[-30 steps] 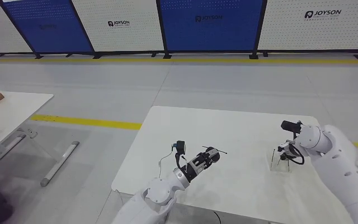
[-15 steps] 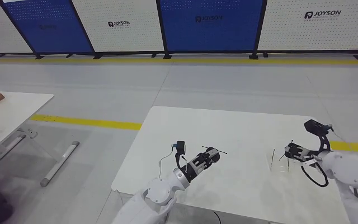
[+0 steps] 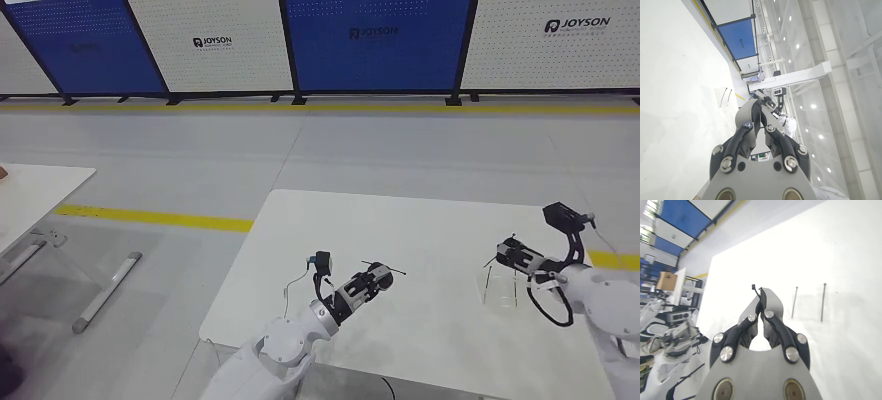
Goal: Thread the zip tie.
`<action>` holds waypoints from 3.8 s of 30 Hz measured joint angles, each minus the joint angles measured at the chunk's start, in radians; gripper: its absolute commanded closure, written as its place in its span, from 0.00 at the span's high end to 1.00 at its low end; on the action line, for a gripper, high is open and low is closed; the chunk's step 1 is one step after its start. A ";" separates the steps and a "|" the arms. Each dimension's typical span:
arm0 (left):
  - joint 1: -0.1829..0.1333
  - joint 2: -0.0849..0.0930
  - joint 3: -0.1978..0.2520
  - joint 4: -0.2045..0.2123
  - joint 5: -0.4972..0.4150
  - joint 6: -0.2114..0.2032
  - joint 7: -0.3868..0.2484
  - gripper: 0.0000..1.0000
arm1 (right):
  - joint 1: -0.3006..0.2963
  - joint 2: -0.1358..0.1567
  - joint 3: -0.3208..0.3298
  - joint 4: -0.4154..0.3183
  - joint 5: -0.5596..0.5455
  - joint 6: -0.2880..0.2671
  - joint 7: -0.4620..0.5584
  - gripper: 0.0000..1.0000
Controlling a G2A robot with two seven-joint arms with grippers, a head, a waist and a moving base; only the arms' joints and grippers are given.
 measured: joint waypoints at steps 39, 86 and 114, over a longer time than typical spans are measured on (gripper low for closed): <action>0.000 0.000 0.000 0.000 0.000 0.000 0.000 0.00 | -0.034 -0.004 -0.006 -0.077 0.032 -0.015 -0.039 0.00; -0.061 -0.037 0.103 0.064 0.274 -0.077 0.292 0.00 | -0.221 -0.086 -0.217 -0.140 0.104 -0.112 -0.753 0.00; -0.061 -0.037 0.103 0.064 0.274 -0.077 0.292 0.00 | -0.235 -0.111 -0.305 -0.135 -0.038 -0.108 -0.824 0.00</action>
